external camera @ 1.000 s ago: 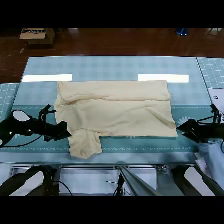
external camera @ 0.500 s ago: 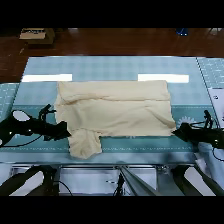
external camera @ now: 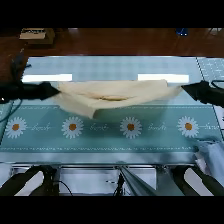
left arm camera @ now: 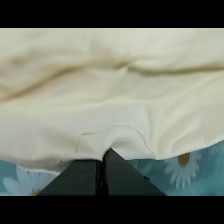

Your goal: Fold the shirts.

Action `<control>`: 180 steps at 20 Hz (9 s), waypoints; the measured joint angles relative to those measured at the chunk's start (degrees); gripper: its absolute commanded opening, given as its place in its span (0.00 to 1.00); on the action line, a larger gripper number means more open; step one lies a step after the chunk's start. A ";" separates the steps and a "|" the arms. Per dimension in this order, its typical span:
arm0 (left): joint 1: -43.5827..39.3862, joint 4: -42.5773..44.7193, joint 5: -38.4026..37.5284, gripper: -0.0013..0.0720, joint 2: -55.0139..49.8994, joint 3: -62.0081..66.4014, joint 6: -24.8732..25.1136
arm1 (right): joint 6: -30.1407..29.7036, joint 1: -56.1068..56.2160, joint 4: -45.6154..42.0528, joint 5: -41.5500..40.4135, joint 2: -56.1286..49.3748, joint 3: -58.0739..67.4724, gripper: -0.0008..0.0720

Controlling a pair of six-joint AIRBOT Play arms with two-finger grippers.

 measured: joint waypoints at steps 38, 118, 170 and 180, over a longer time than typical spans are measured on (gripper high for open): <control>10.80 -9.18 -2.45 0.50 -34.91 18.51 5.92 | 16.72 6.93 -14.56 -12.83 -35.30 19.21 0.83; 12.44 -19.30 -12.87 0.06 6.43 13.49 9.66 | 41.16 73.79 -19.30 -69.42 -32.30 21.05 0.11; 12.09 -16.02 1.44 0.06 -5.25 9.44 11.76 | 27.98 -9.27 -39.15 27.93 8.57 26.97 0.05; 12.09 -16.04 18.47 0.06 -16.65 9.44 11.93 | 28.83 -31.74 -68.81 44.30 10.60 28.52 0.05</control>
